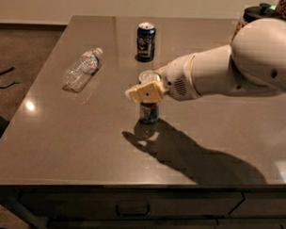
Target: Knock redbull can over
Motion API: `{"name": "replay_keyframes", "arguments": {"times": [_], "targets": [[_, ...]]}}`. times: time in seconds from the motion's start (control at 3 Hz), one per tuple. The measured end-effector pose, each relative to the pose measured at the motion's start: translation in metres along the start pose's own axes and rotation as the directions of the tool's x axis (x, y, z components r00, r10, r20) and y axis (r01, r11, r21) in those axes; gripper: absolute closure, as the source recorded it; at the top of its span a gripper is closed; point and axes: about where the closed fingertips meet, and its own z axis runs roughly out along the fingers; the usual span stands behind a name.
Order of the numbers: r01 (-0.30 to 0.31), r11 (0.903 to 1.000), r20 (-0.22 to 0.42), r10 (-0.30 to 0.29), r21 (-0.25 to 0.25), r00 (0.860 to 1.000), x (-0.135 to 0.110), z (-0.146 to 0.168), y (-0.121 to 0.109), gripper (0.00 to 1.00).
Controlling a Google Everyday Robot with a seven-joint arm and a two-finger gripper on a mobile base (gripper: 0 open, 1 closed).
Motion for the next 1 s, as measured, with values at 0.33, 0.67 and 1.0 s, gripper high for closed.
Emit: {"name": "replay_keyframes", "arguments": {"times": [0.33, 0.67, 1.0], "targets": [[0.066, 0.9977, -0.077, -0.064, 0.017, 0.995, -0.013, -0.017, -0.017, 0.88], [0.151, 0.9885, -0.192, -0.147, 0.005, 0.970, -0.017, -0.025, -0.032, 1.00], [0.257, 0.9651, -0.319, -0.260, -0.050, 0.911, -0.011, -0.022, -0.040, 1.00]]}}
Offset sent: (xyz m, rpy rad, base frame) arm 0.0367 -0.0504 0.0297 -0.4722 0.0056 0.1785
